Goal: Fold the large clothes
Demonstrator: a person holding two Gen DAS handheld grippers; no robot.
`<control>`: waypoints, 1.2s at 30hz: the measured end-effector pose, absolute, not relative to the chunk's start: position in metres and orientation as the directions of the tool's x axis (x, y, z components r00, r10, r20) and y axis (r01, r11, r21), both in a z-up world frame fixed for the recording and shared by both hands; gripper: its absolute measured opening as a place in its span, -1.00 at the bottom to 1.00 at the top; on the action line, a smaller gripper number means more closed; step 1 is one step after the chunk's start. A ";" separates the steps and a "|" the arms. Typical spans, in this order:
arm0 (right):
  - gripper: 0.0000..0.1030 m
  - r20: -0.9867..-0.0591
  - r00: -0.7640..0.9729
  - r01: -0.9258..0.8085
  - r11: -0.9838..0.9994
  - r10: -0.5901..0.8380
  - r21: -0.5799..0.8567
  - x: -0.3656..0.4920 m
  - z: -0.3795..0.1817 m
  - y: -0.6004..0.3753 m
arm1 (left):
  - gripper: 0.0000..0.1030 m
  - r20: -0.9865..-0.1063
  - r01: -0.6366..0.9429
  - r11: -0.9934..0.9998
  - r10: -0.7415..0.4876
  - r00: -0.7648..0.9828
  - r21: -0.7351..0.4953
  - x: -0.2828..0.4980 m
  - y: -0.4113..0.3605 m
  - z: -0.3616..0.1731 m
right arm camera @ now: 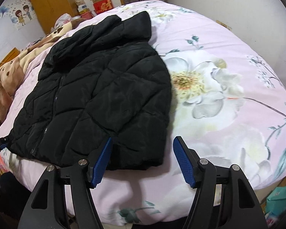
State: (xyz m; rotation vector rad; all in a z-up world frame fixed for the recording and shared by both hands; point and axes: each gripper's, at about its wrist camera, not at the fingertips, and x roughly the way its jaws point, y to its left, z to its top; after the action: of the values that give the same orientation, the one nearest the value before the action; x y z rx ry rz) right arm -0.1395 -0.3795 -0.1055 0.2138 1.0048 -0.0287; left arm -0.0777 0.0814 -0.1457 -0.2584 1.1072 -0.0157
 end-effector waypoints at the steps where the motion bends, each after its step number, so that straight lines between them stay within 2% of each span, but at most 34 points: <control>1: 0.28 -0.843 0.533 0.118 0.980 0.075 0.162 -0.138 -0.107 -0.378 | 0.35 -0.887 -0.123 0.970 -0.138 0.440 -0.212 -0.077 0.082 -0.148; 13: 0.27 -0.859 0.506 0.139 0.975 0.078 0.171 -0.131 -0.115 -0.375 | 0.35 -0.892 -0.143 0.960 -0.160 0.422 -0.240 -0.079 0.076 -0.162; 15: 0.15 -0.859 0.503 0.143 0.972 0.092 0.187 -0.131 -0.115 -0.375 | 0.09 -0.884 -0.128 0.957 -0.181 0.430 -0.259 -0.081 0.074 -0.160; 21: -0.27 -0.855 0.509 0.143 0.969 0.103 0.202 -0.133 -0.112 -0.376 | -0.43 -0.878 -0.091 0.964 -0.186 0.441 -0.250 -0.083 0.066 -0.150; 22: -0.47 -0.853 0.512 0.147 0.969 0.099 0.201 -0.134 -0.111 -0.376 | -0.48 -0.875 -0.088 0.963 -0.190 0.446 -0.254 -0.084 0.066 -0.147; 23: -0.57 -0.850 0.517 0.147 0.968 0.101 0.205 -0.135 -0.109 -0.377 | -0.54 -0.871 -0.087 0.962 -0.192 0.452 -0.257 -0.083 0.066 -0.143; 28: -0.66 -0.830 0.545 0.134 0.965 0.117 0.224 -0.140 -0.095 -0.378 | -0.60 -0.848 -0.055 0.964 -0.202 0.491 -0.261 -0.091 0.062 -0.122; 36: -0.69 -0.792 0.595 0.084 0.970 0.135 0.229 -0.159 -0.060 -0.369 | -0.62 -0.822 0.001 0.970 -0.205 0.531 -0.242 -0.110 0.062 -0.086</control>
State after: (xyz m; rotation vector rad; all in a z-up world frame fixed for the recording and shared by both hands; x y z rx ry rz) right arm -0.1589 -0.3695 -0.0598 0.2538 0.9355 0.0300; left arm -0.1103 0.0615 -0.0859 -0.2228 1.0062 -0.1240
